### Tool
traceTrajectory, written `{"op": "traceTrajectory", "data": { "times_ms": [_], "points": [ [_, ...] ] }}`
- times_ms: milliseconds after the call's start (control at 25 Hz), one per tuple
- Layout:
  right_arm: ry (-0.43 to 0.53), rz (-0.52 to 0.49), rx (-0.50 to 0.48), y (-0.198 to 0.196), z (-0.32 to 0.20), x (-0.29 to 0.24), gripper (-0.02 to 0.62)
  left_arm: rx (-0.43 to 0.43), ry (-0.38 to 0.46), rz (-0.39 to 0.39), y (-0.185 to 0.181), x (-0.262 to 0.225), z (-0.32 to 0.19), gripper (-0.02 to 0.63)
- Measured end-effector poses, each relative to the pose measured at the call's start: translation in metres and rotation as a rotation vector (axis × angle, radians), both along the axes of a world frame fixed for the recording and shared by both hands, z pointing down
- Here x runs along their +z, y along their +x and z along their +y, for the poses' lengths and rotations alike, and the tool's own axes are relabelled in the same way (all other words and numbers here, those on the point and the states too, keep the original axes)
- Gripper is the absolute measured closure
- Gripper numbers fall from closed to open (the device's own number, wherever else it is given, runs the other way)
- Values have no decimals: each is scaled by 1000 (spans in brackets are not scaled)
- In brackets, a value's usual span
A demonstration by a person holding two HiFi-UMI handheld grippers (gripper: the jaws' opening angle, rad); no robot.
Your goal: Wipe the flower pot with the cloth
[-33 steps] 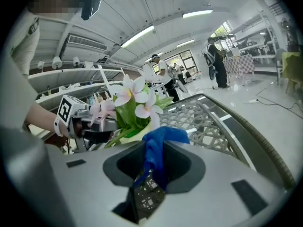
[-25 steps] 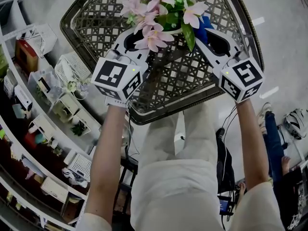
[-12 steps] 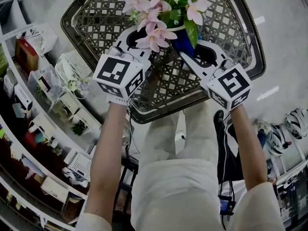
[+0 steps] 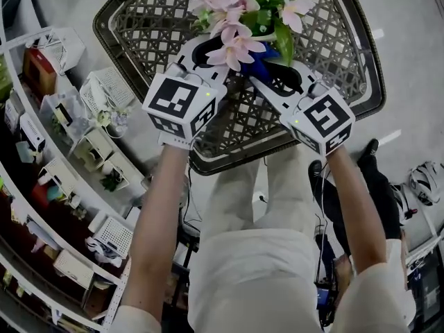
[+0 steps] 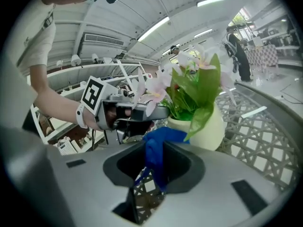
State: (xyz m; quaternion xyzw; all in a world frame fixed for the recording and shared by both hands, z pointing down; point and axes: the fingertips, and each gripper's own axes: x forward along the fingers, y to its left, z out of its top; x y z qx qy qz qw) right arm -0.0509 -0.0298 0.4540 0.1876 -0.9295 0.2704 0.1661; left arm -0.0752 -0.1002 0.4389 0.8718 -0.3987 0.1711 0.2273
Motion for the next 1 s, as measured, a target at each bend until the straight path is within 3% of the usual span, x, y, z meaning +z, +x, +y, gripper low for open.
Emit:
{"op": "traceTrajectory", "data": {
  "times_ms": [440,1000],
  "points": [
    [53,7,53,35,18,-53,477,-21,65,29,1,-47,16,584],
    [156,36,161,85,60,-183,482,-57,210,88,-12,-189,71,584]
  ]
}}
